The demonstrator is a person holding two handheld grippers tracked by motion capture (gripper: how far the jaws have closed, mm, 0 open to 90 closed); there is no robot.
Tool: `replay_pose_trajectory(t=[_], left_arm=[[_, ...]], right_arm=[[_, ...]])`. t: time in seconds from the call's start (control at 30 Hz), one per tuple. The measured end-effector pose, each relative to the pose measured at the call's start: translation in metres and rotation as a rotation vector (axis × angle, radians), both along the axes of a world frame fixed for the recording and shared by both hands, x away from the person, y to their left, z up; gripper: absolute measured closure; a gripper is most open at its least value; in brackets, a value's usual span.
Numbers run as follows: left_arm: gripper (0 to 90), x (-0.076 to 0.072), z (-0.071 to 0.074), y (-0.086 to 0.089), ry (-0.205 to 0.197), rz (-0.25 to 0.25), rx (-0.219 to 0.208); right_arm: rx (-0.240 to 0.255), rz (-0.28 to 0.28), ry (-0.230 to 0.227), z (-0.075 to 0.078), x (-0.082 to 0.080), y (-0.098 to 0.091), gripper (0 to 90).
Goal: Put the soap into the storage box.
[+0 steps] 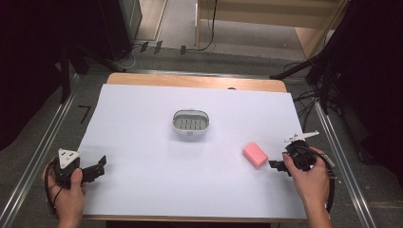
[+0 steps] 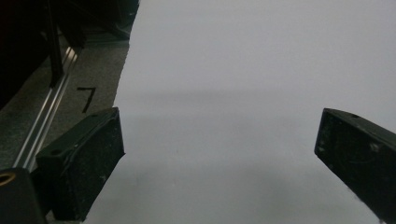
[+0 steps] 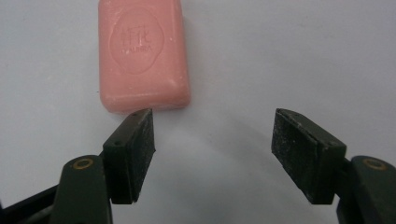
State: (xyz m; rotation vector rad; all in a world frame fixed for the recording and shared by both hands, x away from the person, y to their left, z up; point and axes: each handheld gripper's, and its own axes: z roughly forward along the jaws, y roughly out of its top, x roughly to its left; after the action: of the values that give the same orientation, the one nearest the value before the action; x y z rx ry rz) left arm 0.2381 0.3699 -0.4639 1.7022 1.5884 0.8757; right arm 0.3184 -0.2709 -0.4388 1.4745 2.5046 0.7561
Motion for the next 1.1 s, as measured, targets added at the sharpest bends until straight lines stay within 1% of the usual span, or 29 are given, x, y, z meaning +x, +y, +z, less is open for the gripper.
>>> replay_pose_trajectory(t=[0.07,0.13,0.2,0.3,0.43,0.5,0.6,0.63,0.67,0.73,0.77,0.87,0.97,1.0,1.1], left_arm=[[1.6,0.0,0.0,-0.001,-0.004,0.003,0.006],[1.5,0.0,0.0,0.0,-0.004,0.002,0.004],[1.6,0.0,0.0,0.0,0.001,0.001,0.001],[1.6,0.0,0.0,-0.001,0.003,-0.003,0.01],[1.6,0.0,0.0,-0.001,0.003,-0.004,0.007],[1.6,0.0,0.0,0.0,-0.004,-0.002,0.003],[1.6,-0.001,0.0,0.001,-0.012,0.0,-0.004],[1.7,-0.002,0.0,0.001,-0.02,-0.005,-0.007],[1.7,-0.002,0.0,0.0,-0.02,-0.008,-0.003],[1.7,-0.003,0.0,0.001,-0.03,-0.011,-0.005],[1.7,-0.003,0.0,0.001,-0.032,-0.009,-0.007],[5.4,-0.003,0.001,-0.001,-0.028,-0.006,0.003],[5.8,-0.003,0.0,-0.001,-0.029,-0.013,0.015],[5.8,-0.003,0.0,-0.001,-0.03,-0.012,0.013],[5.8,-0.003,0.0,-0.001,-0.033,-0.009,0.007]], right_arm=[[-0.004,0.005,0.001,0.0,0.001,0.002,31.1],[0.003,0.001,0.001,0.0,0.002,0.005,30.8],[-0.003,0.007,0.002,0.001,0.004,0.006,30.6],[-0.003,0.009,0.001,0.003,0.005,0.008,30.6],[0.001,0.011,0.007,0.007,0.006,0.013,30.5],[0.006,0.018,0.008,0.007,0.007,0.015,30.5],[0.009,0.027,0.018,0.007,0.009,0.019,30.1],[0.012,0.024,0.022,0.007,0.01,0.02,29.9],[0.005,0.031,0.021,0.007,0.011,0.021,29.7],[0.004,0.023,0.03,0.007,0.012,0.023,29.6],[0.001,0.03,0.03,0.006,0.013,0.024,29.6],[0.009,0.028,0.035,0.006,0.015,0.027,29.5],[0.005,0.03,0.05,0.005,0.017,0.032,29.1],[0.005,0.039,0.052,0.004,0.018,0.033,28.9],[0.004,0.034,0.058,0.004,0.02,0.037,28.9]])
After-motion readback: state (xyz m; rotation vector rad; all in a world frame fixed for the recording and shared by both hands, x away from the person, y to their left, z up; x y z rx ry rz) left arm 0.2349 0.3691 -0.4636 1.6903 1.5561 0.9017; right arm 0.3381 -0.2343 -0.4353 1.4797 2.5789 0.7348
